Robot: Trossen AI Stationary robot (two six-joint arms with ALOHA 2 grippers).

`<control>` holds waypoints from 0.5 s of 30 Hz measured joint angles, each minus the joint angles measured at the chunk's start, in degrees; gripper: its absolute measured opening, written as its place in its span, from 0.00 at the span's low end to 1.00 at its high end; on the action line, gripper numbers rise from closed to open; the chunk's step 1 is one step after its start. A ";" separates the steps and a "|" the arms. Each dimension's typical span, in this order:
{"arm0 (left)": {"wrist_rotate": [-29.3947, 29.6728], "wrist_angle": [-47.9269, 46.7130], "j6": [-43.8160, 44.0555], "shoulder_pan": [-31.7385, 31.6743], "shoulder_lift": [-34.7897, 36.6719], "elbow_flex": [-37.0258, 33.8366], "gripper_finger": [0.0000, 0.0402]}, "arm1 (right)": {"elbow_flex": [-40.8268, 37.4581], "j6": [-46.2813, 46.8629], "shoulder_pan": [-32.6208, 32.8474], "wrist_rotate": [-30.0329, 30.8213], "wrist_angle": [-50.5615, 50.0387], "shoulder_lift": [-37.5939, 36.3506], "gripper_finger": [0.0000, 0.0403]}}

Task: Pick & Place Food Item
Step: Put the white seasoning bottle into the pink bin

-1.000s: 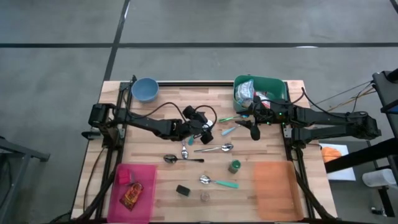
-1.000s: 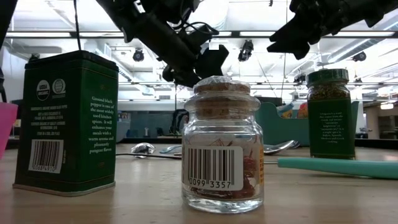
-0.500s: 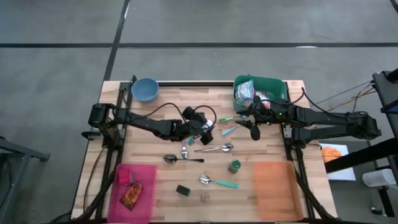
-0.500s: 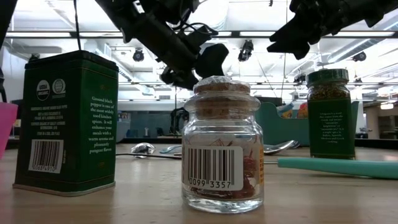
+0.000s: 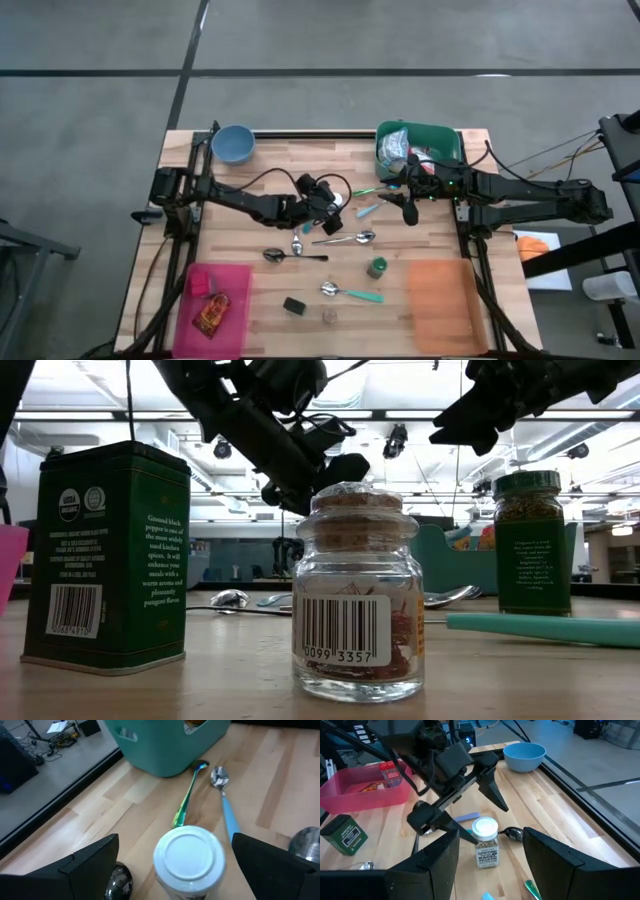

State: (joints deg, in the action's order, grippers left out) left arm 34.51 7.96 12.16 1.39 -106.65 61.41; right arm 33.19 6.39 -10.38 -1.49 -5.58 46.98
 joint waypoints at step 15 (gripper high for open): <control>-0.07 -0.15 0.09 -0.09 -1.48 -0.04 0.96 | 0.00 0.00 0.01 -0.01 0.00 0.00 0.53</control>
State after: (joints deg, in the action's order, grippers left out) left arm 34.44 7.81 12.25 1.30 -108.13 61.36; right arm 33.19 6.39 -10.38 -1.49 -5.58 46.98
